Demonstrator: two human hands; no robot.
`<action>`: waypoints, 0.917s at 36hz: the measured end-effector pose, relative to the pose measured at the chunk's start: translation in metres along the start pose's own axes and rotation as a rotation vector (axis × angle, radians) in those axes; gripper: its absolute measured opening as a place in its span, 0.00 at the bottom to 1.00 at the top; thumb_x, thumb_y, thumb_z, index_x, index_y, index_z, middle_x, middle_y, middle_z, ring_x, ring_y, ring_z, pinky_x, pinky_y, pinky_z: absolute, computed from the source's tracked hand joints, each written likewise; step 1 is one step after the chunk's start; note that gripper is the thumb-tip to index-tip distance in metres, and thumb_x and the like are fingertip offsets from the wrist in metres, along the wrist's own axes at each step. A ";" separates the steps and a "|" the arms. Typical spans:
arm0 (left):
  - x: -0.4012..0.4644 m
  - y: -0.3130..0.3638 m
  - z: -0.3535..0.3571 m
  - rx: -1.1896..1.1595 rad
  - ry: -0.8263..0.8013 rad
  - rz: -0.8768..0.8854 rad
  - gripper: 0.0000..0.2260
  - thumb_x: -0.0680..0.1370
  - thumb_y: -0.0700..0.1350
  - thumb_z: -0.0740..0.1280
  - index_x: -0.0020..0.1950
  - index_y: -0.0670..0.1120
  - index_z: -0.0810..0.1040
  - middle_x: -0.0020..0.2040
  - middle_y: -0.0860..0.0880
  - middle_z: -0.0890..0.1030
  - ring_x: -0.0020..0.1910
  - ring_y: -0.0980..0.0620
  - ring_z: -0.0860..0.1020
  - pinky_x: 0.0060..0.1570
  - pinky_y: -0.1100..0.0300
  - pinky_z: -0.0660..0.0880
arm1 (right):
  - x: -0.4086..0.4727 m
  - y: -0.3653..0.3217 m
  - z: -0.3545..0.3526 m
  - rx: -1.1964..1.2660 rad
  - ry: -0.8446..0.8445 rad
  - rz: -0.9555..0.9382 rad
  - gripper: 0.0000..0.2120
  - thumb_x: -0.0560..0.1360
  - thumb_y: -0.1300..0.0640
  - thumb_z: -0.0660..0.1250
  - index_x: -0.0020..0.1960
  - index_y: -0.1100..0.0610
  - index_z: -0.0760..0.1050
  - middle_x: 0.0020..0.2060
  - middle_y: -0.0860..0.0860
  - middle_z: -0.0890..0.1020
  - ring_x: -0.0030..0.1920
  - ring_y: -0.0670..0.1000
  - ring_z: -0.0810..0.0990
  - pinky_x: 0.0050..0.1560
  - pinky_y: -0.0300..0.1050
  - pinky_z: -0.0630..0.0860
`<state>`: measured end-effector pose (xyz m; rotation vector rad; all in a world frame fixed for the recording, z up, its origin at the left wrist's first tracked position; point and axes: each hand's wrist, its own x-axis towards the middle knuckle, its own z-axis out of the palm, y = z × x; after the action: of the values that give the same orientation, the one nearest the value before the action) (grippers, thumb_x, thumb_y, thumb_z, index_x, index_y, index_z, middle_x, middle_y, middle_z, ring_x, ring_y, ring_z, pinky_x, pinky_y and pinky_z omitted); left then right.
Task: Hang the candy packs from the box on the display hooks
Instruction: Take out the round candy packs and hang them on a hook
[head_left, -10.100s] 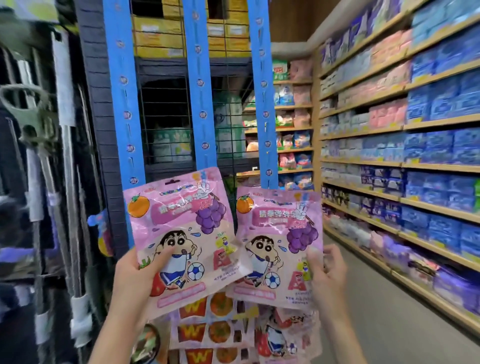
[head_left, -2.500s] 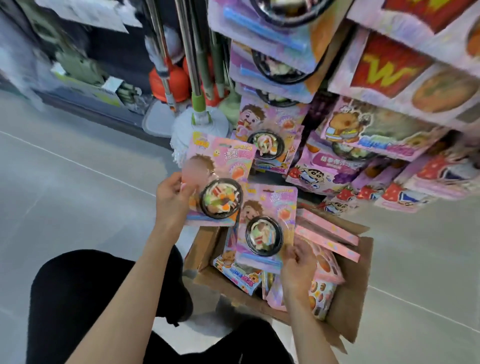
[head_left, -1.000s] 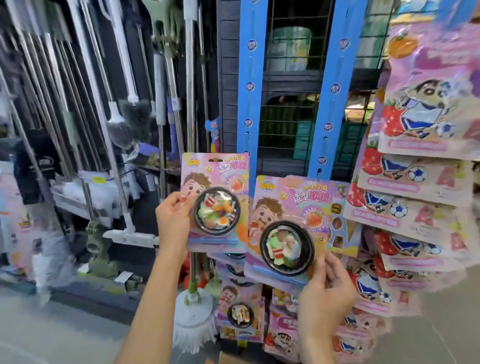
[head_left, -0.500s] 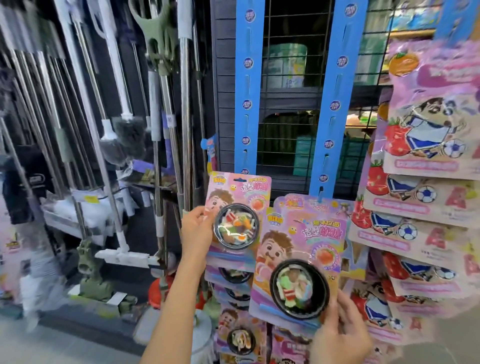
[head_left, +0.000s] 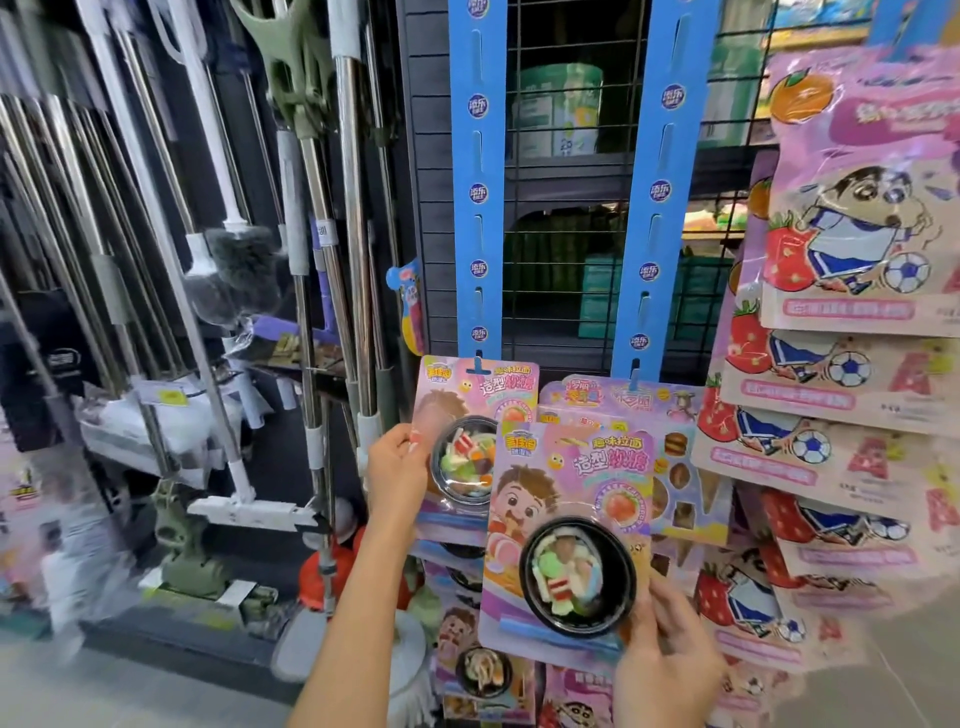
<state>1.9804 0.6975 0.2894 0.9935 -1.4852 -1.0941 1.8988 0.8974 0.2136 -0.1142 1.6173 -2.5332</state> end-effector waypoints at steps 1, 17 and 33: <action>-0.001 -0.003 0.000 0.007 -0.005 -0.007 0.11 0.81 0.40 0.64 0.41 0.37 0.76 0.29 0.52 0.70 0.27 0.59 0.65 0.30 0.63 0.60 | 0.000 0.001 -0.001 -0.040 -0.011 -0.014 0.07 0.77 0.65 0.70 0.44 0.54 0.83 0.39 0.50 0.86 0.45 0.52 0.84 0.39 0.24 0.76; -0.006 0.017 -0.019 0.046 0.140 0.272 0.13 0.83 0.49 0.62 0.43 0.52 0.83 0.43 0.50 0.84 0.44 0.52 0.82 0.46 0.56 0.77 | 0.002 -0.037 0.051 -0.071 -0.266 -0.061 0.09 0.80 0.60 0.66 0.47 0.50 0.82 0.38 0.38 0.85 0.42 0.35 0.83 0.44 0.36 0.79; -0.003 0.033 -0.028 -0.244 -0.148 0.236 0.09 0.80 0.45 0.68 0.42 0.47 0.83 0.35 0.47 0.82 0.37 0.50 0.78 0.41 0.55 0.72 | 0.037 -0.066 0.127 -0.121 -0.424 -0.177 0.10 0.82 0.61 0.63 0.60 0.58 0.81 0.48 0.46 0.84 0.49 0.39 0.82 0.50 0.33 0.77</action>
<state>2.0069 0.7046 0.3226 0.5628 -1.5006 -1.1625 1.8745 0.8052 0.3270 -0.7804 1.6378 -2.3102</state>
